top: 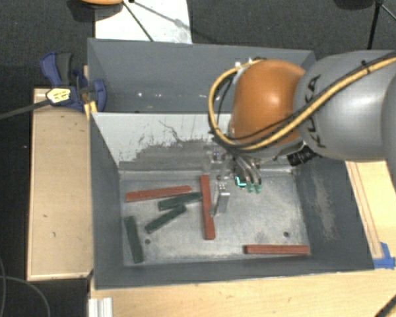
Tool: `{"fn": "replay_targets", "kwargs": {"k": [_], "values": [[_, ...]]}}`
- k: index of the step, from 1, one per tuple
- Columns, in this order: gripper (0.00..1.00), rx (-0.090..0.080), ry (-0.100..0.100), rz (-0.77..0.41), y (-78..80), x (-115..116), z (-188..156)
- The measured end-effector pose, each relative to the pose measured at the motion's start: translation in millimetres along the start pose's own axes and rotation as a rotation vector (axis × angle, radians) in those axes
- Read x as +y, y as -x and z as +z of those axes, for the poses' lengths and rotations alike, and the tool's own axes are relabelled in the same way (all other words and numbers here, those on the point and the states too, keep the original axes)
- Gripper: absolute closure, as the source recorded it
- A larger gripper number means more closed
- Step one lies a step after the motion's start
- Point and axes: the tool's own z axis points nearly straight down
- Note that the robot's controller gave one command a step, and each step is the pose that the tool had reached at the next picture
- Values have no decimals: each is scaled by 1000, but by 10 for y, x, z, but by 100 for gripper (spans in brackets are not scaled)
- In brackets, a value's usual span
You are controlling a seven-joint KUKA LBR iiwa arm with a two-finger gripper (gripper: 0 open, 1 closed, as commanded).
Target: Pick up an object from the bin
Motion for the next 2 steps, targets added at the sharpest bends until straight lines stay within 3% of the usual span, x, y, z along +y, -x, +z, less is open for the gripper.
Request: {"fn": "replay_targets", "kwargs": {"k": [1, 2], "values": [[0, -8, 1, 3, 19, -4, -41], [0, -13, 0, -79, 82, 253, 351]]}}
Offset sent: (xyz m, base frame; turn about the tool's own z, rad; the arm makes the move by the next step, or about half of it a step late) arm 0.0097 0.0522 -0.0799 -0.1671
